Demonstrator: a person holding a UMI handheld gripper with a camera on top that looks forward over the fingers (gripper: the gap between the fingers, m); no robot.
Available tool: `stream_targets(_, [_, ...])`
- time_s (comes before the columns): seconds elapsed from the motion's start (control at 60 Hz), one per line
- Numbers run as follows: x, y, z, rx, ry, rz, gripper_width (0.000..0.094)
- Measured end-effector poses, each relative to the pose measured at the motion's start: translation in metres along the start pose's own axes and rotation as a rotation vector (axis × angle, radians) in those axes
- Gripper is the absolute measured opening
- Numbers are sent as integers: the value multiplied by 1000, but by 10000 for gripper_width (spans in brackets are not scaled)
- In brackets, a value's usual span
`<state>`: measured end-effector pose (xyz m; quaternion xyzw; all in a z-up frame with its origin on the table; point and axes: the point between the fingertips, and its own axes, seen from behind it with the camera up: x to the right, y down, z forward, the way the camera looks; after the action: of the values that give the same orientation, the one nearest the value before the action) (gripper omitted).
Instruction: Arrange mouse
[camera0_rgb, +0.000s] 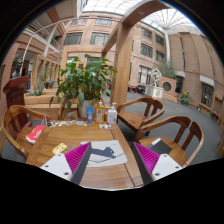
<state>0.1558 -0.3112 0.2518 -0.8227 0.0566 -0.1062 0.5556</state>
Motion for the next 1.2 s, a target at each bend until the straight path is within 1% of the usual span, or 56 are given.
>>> stream_targets(0.1, [0,19,2,-36,0,-11,850])
stream_targets(0.25, [-19,82,36,-122,-29,-23,853])
stream_targets(0.333, [-47,119,43,-180,-82,-32,853])
stream_targets(0.417, [-85,149,46,-229,-160,-53,854])
stream_targets(0.533, [-151,173,59,-266,-269,-83,859])
stream_targets(0.633, [-206,177,77,-263,-349,-99,859])
stream_targets(0.767, [-274,165,113,-233,-428,-87,857])
stream_targets(0.9, [-318,160,157,-248,-449,-103,855])
stream_targets(1.1, [-352,159,211,-316,-439,-68,856])
stream_targets(1.133, [-355,156,219,-314,-431,-62,840])
stream_targets(1.2, [-360,151,232,-310,-425,-60,837])
